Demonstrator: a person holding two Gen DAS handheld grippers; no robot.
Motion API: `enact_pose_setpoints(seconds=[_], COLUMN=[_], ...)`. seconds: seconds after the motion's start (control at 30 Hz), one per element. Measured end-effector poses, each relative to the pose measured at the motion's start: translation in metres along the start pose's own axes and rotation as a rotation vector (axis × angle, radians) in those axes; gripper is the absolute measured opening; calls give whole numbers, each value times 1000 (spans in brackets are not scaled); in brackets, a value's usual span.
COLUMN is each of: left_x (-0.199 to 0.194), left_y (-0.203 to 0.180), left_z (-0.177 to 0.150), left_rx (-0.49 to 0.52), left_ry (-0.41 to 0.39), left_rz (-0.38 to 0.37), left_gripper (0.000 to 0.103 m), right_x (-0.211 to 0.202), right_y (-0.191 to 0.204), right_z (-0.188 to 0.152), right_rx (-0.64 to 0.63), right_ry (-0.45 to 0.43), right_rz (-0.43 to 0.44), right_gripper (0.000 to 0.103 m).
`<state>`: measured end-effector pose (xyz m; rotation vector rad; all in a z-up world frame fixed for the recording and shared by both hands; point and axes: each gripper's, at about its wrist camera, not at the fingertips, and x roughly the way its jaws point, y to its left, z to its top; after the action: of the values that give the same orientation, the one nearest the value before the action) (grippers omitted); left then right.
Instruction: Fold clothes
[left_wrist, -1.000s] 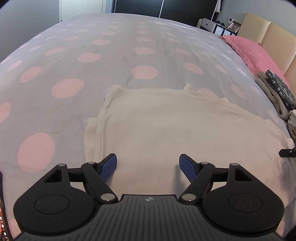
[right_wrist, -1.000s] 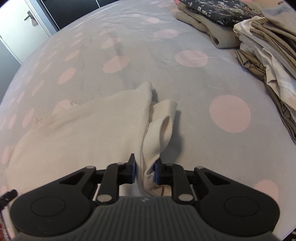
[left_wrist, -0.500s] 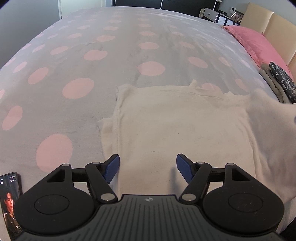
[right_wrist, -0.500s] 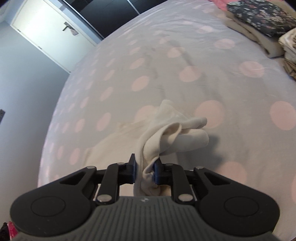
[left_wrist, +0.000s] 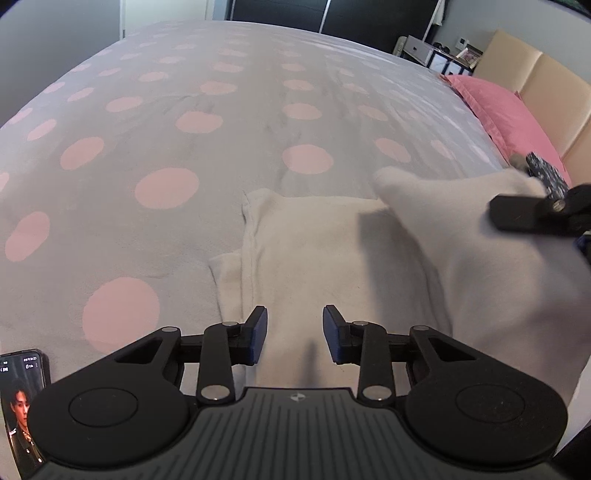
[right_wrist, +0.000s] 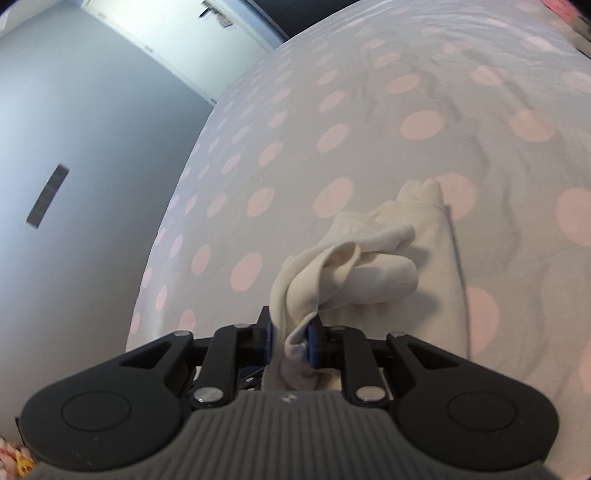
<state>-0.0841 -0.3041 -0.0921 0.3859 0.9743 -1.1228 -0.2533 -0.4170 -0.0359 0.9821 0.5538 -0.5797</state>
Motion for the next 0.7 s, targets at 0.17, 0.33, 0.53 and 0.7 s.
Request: enact_pose_setpoints(seconds=[0.17, 0.33, 0.53, 0.7], left_x=[-4, 0, 1, -5], left_y=[12, 21, 21, 21], left_z=[2, 1, -3, -3], left_rx=[-31, -36, -24, -34], left_ry=[-12, 7, 18, -4], left_rz=[36, 63, 58, 61], left_gripper=[31, 31, 31, 31], right_x=[42, 74, 89, 74], right_y=[15, 14, 11, 16], right_z=[-11, -20, -25, -23], right_rx=[-70, -93, -99, -123], right_ry=[52, 111, 148, 126], right_rz=[-41, -69, -77, -56], right_gripper=[20, 20, 26, 38])
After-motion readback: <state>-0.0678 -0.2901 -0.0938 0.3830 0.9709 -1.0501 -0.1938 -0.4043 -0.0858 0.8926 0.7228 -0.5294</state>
